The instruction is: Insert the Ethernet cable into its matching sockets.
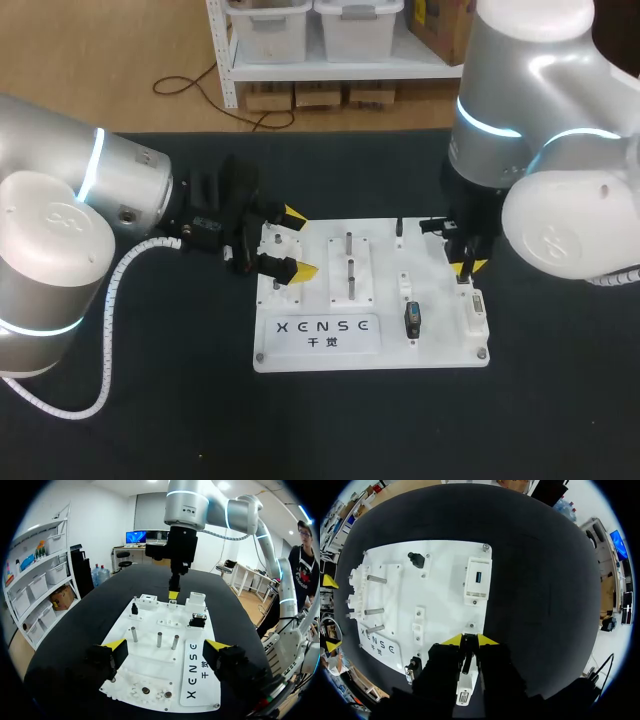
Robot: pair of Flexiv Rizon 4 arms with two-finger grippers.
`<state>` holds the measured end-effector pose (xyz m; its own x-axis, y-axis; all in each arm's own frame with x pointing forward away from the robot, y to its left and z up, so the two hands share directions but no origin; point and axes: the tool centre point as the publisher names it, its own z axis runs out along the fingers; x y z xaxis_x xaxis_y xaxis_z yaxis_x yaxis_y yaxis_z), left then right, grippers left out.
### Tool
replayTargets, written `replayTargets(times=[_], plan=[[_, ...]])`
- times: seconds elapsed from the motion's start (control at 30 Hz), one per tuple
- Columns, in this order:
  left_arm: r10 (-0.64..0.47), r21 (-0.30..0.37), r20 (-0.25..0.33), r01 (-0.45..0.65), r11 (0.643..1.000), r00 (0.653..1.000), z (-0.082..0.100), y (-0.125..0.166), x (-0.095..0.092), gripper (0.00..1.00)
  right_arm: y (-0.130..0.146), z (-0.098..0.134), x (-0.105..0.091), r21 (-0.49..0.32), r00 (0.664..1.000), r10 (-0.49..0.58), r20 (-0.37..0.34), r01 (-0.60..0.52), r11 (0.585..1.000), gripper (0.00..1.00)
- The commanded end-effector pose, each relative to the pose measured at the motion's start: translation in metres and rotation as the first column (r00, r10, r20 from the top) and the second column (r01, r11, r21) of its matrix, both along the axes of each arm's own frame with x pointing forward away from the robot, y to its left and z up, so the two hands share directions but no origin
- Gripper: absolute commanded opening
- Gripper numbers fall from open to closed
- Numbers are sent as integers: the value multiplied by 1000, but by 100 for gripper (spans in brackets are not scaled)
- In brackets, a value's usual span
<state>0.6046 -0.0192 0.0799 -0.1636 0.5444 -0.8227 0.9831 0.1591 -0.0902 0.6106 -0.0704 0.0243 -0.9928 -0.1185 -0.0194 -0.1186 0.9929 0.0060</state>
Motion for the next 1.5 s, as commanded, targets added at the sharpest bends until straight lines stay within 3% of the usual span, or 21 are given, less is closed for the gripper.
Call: replayTargets(times=[0.03,0.67,0.83,0.87,0.9,1.5], plan=[[1,-3,3,-1,1000,1000,-1,0,0,100,0,-10,3,2,1000,3,1,-3,1000,0],[1,-3,3,-1,1000,1000,-1,0,0,100,5,-21,2,-4,1000,12,-5,-12,1000,0],[1,-3,3,-1,1000,1000,-1,0,0,100,9,-7,4,56,998,25,53,-28,998,1],[1,-3,3,-1,1000,1000,-1,0,0,100,9,-3,4,37,999,37,36,-38,999,40],[1,-3,3,-1,1000,1000,-1,0,0,100,9,-3,4,37,999,37,36,-38,999,100],[1,-3,3,-1,1000,1000,-1,0,0,100,9,-3,4,37,999,37,36,-38,999,100]])
